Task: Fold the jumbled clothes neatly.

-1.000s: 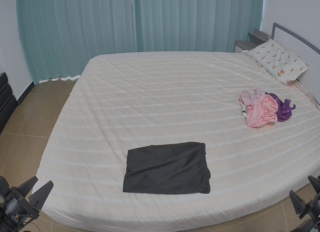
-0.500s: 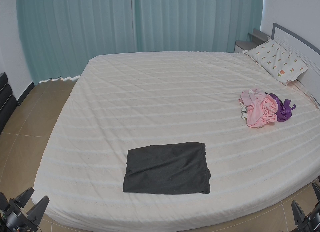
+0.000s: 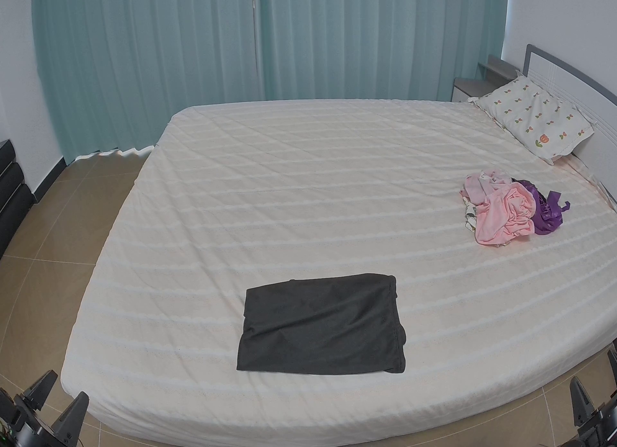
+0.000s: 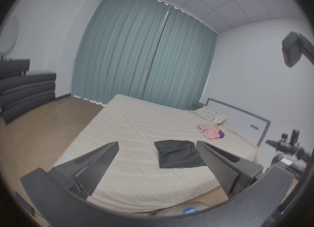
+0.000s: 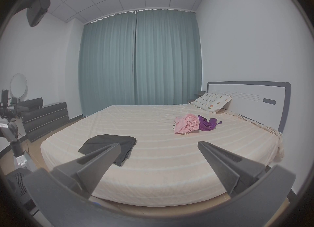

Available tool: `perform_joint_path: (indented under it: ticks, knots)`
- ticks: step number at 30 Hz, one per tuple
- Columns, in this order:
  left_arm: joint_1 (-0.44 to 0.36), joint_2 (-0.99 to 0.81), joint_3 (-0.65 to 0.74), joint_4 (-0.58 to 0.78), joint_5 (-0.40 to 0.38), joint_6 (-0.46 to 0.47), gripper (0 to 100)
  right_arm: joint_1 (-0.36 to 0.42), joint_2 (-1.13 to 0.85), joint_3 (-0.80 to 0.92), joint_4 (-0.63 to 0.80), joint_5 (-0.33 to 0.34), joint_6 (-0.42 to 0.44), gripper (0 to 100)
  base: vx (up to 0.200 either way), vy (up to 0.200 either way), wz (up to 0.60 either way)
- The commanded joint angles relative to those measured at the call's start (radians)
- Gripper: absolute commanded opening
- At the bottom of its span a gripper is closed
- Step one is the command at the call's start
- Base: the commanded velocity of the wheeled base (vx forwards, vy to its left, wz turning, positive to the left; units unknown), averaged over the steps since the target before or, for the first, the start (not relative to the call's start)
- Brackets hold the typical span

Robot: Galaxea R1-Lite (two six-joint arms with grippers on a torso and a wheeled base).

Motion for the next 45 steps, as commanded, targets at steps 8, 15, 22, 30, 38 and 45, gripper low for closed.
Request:
perform_joint_path:
  ticks: [8,15,22,30,38,45]
  knots:
    - [0.000,-0.022,0.022,-0.024,0.138,0.188,100,0.000,-0.009,-0.001,0.000,-0.025,0.016,100,0.000,0.000,0.00]
    - [0.002,-0.022,0.032,-0.027,0.250,0.287,100,-0.004,0.006,-0.004,0.004,-0.028,0.011,100,0.000,0.000,0.00]
    - [0.101,-0.017,0.026,-0.024,0.308,0.394,100,-0.009,0.040,-0.004,0.008,-0.017,0.011,100,0.000,0.000,0.00]
    - [0.186,-0.025,0.026,-0.021,0.282,0.405,100,-0.010,0.034,-0.004,0.004,-0.020,0.011,100,0.000,0.000,0.00]
    - [0.295,-0.026,0.027,-0.024,0.276,0.402,100,-0.024,0.051,-0.004,0.003,-0.051,0.010,100,0.000,0.000,0.00]
    - [0.236,-0.100,0.027,-0.024,0.250,0.388,100,-0.007,-0.002,-0.002,0.000,-0.063,0.020,100,0.000,0.000,0.00]
